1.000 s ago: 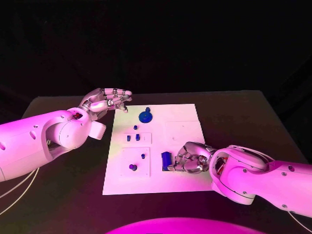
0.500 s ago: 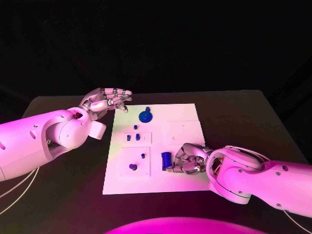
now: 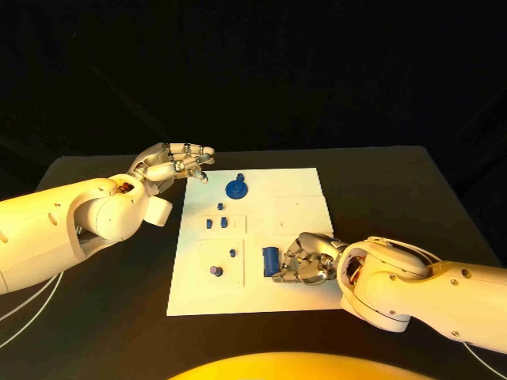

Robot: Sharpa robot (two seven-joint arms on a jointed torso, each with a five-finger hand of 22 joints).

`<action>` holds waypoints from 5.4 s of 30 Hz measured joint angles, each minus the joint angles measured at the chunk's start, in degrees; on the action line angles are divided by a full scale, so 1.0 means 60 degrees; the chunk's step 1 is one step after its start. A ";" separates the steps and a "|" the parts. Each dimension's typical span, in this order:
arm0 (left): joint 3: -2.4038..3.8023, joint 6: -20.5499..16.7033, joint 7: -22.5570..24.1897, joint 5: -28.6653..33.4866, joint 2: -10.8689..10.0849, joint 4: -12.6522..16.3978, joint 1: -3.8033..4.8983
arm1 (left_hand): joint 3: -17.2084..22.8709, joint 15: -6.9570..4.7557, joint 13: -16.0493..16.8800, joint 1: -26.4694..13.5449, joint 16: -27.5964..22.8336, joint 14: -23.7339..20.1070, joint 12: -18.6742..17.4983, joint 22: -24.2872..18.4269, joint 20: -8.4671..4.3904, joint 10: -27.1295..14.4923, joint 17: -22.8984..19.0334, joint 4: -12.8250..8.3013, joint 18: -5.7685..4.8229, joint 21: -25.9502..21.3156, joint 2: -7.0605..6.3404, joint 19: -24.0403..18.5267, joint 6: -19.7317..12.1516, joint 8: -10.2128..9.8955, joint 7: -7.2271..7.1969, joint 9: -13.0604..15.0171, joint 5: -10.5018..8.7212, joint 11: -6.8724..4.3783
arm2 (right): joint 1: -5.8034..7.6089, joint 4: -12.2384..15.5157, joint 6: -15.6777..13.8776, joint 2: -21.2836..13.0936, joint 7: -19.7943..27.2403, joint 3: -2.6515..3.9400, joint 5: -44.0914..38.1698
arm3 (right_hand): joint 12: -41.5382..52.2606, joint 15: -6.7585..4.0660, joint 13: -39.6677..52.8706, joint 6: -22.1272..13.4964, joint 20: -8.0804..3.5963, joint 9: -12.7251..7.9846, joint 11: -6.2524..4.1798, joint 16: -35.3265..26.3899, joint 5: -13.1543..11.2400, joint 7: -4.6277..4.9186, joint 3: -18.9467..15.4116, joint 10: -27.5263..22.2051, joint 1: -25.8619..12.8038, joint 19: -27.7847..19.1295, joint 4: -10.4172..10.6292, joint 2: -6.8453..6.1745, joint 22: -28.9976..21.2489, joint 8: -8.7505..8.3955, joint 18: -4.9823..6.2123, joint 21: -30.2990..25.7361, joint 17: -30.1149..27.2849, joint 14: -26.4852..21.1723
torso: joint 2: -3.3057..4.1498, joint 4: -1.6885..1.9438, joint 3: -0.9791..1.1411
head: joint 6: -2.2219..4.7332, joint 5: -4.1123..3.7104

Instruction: Assemble the parts on the task board

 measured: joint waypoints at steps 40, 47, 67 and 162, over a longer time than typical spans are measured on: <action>-0.0003 0.0114 0.0052 -0.0009 0.0022 -0.0003 -0.0001 | -0.0145 0.0034 0.0001 0.0000 -0.0037 -0.0034 0.0040 -0.0074 0.0037 -0.0035 0.0008 0.0145 -0.0001 -0.0076 0.0000 0.0037 0.0000 0.0000 0.0000 0.0022 0.0000 0.0035 | 0.0172 0.0289 -0.1045 -0.2752 0.0448 -0.0067 -0.1301 | -0.0237 0.0105 0.0000 -0.0338 0.0071 -0.0126 0.0119 0.0000 -0.0109 0.0275 -0.0129 0.0050 0.1004 0.0000 -0.0043 -0.0457 -0.0004 -0.0351 0.0001 -0.0029 0.0004 -0.0034 | -0.0019 -0.0036 0.0001 | 0.0049 -0.0310; -0.0005 0.0131 0.0053 -0.0009 0.0021 -0.0006 -0.0003 | -0.0145 0.0033 0.0001 0.0000 -0.0037 -0.0034 0.0040 -0.0073 0.0036 -0.0035 0.0008 0.0145 -0.0001 -0.0076 0.0000 0.0036 0.0000 0.0000 0.0000 0.0022 0.0000 0.0035 | -0.0032 0.0192 -0.1091 -0.2457 0.0219 -0.0068 -0.1541 | -0.0237 0.0105 -0.0001 -0.0339 0.0071 -0.0126 0.0119 0.0000 -0.0109 0.0275 -0.0129 0.0050 0.1004 0.0000 -0.0043 -0.0457 -0.0004 -0.0351 0.0000 -0.0029 0.0004 -0.0034 | -0.0014 -0.0005 0.0002 | 0.0019 -0.0315; -0.0007 0.0158 0.0039 -0.0011 -0.0019 0.0009 -0.0006 | -0.0145 0.0033 0.0001 0.0000 -0.0037 -0.0033 0.0040 -0.0086 0.0035 -0.0035 0.0006 0.0145 -0.0001 -0.0118 0.0000 0.0035 0.0000 0.0000 0.0000 0.0031 0.0000 0.0035 | -0.0300 -0.0313 -0.1050 -0.1753 -0.0104 0.0031 -0.2110 | -0.0236 0.0104 0.0000 -0.0208 0.0070 0.1044 0.0119 0.0000 -0.0109 0.0217 -0.0085 0.0050 0.1335 0.0000 -0.0087 -0.0444 -0.0006 -0.0314 0.0001 -0.0029 0.0002 -0.0034 | -0.0017 0.0001 -0.0022 | -0.0043 -0.0269; -0.0008 0.0324 -0.0003 -0.0153 -0.0059 0.0067 -0.0007 | -0.0171 0.0033 0.0001 0.0000 -0.0037 -0.0033 0.0075 -0.0140 0.0034 -0.0069 0.0018 0.0172 -0.0001 -0.0171 0.0000 0.0034 0.0000 0.0000 0.0000 0.0055 0.0000 0.0000 | -0.0409 -0.0176 -0.2291 -0.0276 -0.0220 -0.0042 0.0834 | 0.0063 0.0034 -0.0001 0.0230 0.0000 -0.0098 0.0016 0.0037 0.1071 0.0016 0.3935 0.0018 -0.0238 0.0000 -0.0025 -0.1322 0.0001 -0.0444 0.0001 0.0376 0.0003 -0.0034 | -0.0029 -0.0016 -0.0016 | -0.0160 -0.0186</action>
